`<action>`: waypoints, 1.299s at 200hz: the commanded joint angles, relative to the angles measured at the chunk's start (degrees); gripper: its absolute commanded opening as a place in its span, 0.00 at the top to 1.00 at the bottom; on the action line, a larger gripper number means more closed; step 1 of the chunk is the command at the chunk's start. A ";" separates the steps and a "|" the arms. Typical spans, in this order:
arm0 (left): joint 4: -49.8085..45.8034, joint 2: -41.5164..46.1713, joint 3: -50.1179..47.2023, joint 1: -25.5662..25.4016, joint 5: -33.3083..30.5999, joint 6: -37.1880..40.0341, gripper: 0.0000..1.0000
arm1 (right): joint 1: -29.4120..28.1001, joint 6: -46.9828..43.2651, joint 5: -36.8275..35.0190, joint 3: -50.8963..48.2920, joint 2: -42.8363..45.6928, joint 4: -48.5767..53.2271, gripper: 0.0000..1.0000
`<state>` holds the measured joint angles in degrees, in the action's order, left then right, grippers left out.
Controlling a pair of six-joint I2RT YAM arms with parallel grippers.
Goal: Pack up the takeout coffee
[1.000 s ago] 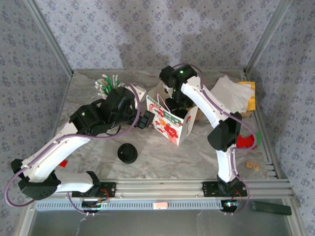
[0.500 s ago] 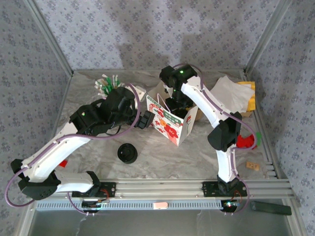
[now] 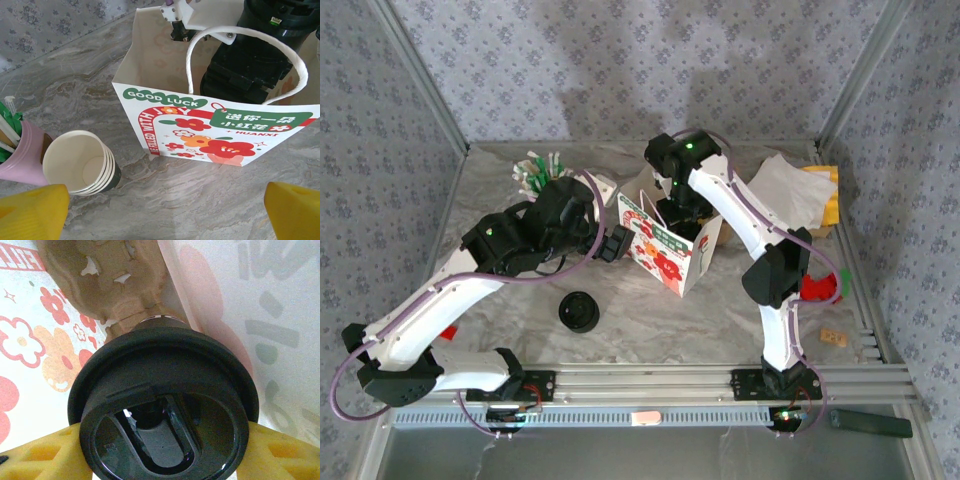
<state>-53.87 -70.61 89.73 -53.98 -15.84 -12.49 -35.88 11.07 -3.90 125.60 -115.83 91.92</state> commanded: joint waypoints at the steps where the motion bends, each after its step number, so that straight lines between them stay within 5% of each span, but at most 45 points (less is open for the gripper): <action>1: -0.14 0.82 2.38 0.49 0.61 0.62 0.00 | 0.30 -0.48 -0.87 -0.17 0.52 11.01 0.45; 260: -0.54 -0.85 3.87 0.44 1.34 1.22 0.00 | 1.87 -0.96 1.91 -6.60 4.03 11.01 0.45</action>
<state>-54.00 -71.37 91.09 -53.98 -15.53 -11.88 -34.20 11.03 -2.55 119.70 -113.99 91.94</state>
